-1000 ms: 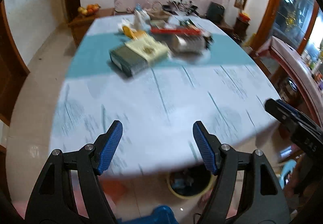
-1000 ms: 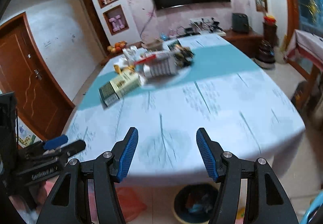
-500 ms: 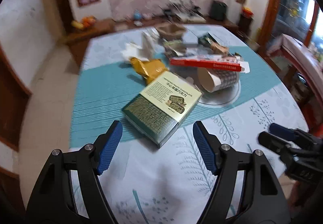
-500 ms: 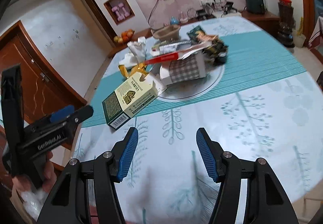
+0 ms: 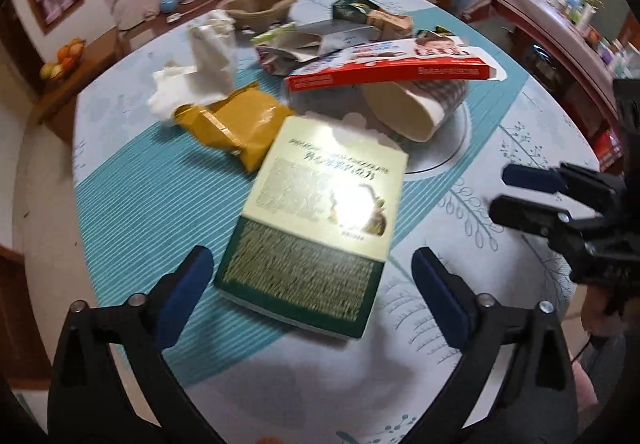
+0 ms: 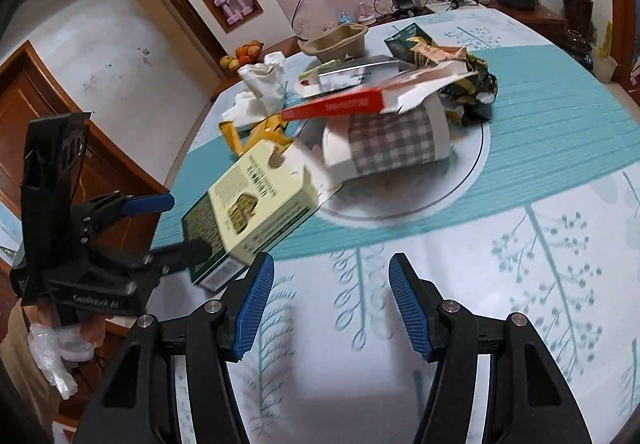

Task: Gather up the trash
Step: 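Reach the left tool to the pistachio chocolate box and close on it, then grasp the red-white Kinder chocolate box with the right tool while the left tool holds the pistachio box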

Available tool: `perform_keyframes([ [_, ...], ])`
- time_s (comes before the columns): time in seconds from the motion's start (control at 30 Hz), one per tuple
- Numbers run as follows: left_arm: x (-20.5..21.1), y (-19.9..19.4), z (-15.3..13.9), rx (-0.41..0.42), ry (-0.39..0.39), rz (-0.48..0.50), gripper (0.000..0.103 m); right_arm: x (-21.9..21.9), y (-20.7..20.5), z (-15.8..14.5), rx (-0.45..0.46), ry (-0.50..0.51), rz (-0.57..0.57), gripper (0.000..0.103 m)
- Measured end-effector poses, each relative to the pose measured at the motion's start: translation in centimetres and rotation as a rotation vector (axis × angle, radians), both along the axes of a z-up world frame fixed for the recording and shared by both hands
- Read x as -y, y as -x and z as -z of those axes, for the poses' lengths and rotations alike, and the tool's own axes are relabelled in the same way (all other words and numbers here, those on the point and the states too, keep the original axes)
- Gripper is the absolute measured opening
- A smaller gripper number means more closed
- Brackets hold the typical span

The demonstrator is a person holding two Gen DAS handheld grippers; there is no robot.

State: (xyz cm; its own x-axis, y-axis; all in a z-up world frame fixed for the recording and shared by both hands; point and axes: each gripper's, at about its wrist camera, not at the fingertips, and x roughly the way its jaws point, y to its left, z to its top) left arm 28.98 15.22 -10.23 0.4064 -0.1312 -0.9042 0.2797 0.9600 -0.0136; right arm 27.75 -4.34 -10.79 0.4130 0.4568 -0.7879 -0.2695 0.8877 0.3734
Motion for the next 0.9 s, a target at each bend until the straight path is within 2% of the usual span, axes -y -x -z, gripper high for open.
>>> perform_keyframes([
  [0.17, 1.6, -1.7, 1.8, -0.048, -0.080, 0.078, 0.099, 0.9, -1.2, 0.2, 0.000, 0.006, 0.013, 0.061],
  [0.33, 2.1, -3.7, 3.7, -0.079, -0.141, 0.083, 0.099, 1.5, -1.6, 0.8, -0.006, 0.012, 0.013, 0.061],
  [0.47, 2.1, -4.8, 4.8, -0.104, -0.129, 0.066, 0.100, 1.6, -1.9, 1.0, -0.014, 0.009, 0.008, 0.061],
  [0.6, 1.5, -5.8, 5.4, -0.141, -0.055, 0.001, 0.100, 1.8, -2.3, 0.2, -0.002, -0.015, 0.008, 0.061],
  [0.77, 1.6, -5.5, 5.4, -0.114, -0.032, -0.054, 0.097, 2.2, -3.1, -1.3, 0.020, -0.077, 0.026, 0.061],
  [0.9, 2.5, -3.9, 5.3, -0.096, -0.022, -0.091, 0.093, 3.1, -4.5, -2.0, 0.018, -0.168, 0.084, 0.061],
])
